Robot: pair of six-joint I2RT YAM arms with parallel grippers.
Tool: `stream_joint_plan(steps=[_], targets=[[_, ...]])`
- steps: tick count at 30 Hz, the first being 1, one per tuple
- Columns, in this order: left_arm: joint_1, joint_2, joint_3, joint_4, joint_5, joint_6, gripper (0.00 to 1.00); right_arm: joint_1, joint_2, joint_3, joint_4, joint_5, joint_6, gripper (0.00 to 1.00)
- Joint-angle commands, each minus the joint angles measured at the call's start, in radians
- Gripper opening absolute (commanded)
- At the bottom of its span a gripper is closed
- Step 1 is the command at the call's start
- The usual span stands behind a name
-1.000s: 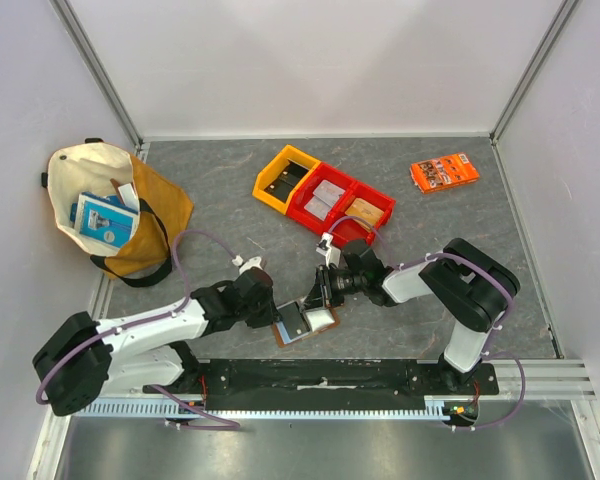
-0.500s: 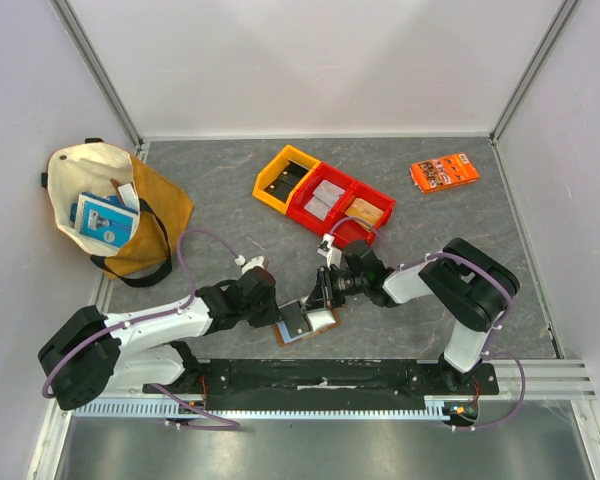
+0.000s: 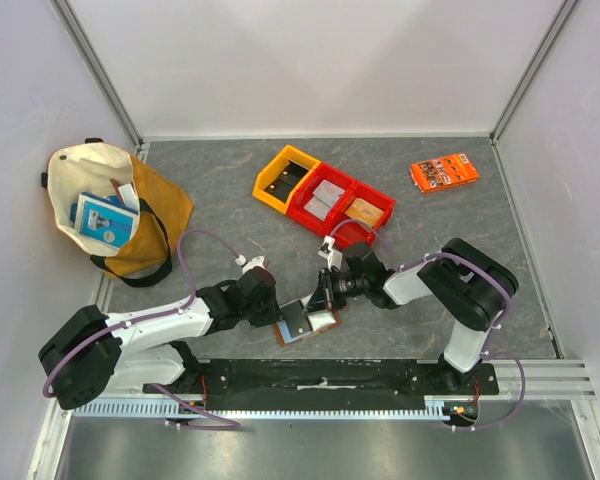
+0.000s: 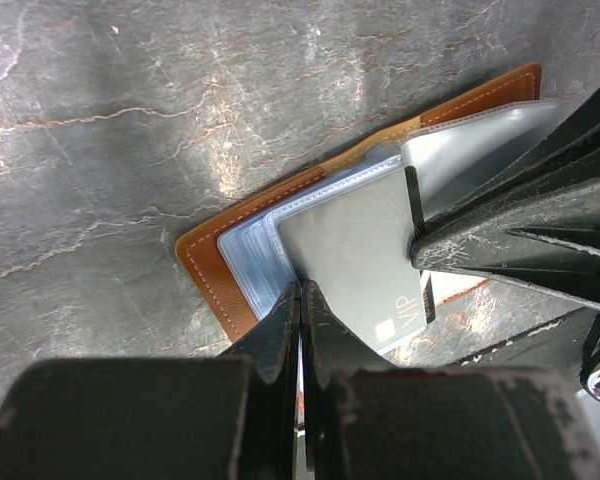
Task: Take the credit cards out of the card holder
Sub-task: Remove the credit card from the card holder.
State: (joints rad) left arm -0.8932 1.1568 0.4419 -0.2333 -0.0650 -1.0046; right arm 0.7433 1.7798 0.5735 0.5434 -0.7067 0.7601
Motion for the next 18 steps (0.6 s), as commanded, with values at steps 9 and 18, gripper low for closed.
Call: stream_joint_plan(steps=[9, 18], targets=[[-0.003, 0.018, -0.042, -0.023, 0.014, 0.017, 0.02, -0.019, 0.024, -0.047, 0.170, -0.088, 0.058, 0.00], [-0.003, 0.015, -0.046, -0.023, 0.013, 0.015, 0.02, -0.062, 0.036, -0.046, 0.079, -0.103, 0.001, 0.02]])
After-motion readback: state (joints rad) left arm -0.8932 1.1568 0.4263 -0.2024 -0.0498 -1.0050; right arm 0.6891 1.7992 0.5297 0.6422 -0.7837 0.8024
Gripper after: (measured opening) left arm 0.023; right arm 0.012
